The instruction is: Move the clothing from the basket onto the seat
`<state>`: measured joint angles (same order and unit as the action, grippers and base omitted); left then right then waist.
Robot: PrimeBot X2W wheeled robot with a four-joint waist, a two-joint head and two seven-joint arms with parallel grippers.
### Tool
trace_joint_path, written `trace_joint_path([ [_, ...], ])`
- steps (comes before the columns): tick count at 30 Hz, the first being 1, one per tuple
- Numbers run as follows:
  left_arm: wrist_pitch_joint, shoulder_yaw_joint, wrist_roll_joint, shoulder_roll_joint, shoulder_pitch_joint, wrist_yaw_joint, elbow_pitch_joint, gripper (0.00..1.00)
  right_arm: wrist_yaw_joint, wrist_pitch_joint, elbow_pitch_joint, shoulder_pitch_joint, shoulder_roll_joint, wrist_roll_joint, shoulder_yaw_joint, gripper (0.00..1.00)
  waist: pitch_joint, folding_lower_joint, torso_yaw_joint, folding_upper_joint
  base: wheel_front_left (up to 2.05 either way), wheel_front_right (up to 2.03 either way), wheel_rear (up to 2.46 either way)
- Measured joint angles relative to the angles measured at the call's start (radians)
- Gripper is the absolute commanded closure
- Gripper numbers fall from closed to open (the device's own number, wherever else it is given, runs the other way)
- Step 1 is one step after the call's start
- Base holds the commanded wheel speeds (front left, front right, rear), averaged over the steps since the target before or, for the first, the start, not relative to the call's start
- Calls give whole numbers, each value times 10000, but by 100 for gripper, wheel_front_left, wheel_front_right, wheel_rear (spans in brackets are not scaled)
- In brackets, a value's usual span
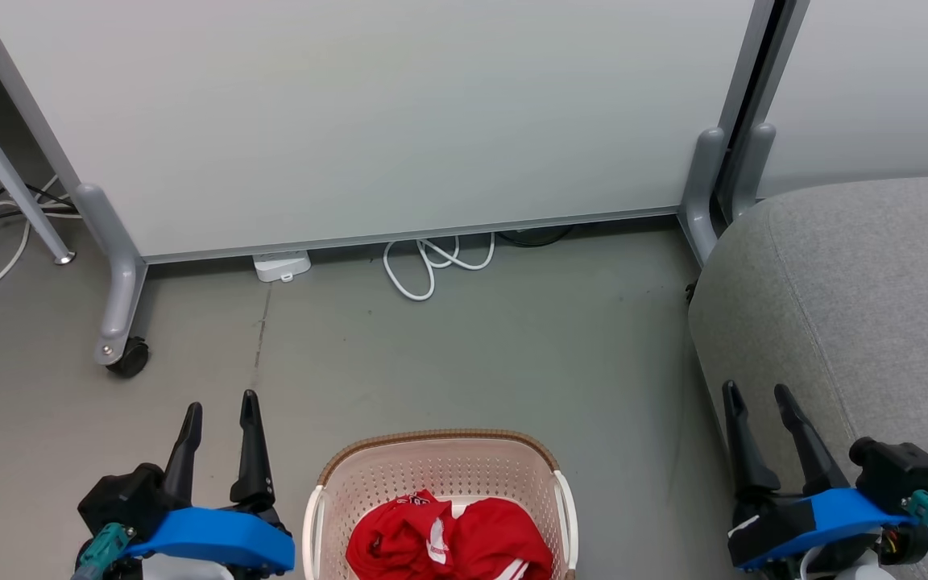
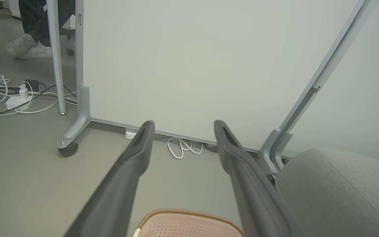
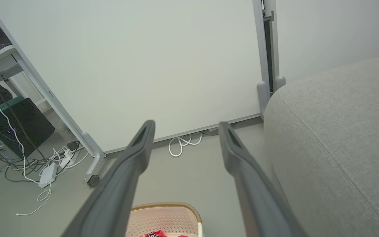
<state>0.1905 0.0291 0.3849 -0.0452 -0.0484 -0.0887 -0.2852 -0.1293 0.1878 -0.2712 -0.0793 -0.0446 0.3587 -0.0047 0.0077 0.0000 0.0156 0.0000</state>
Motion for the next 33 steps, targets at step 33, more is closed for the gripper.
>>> trace_joint_path([
  [33,652,303,-2109,-31,-11,-88,-374,0,-12,675,-6,0,-23,-2445,136,0,-99,0,-6,0,0,0,0],
])
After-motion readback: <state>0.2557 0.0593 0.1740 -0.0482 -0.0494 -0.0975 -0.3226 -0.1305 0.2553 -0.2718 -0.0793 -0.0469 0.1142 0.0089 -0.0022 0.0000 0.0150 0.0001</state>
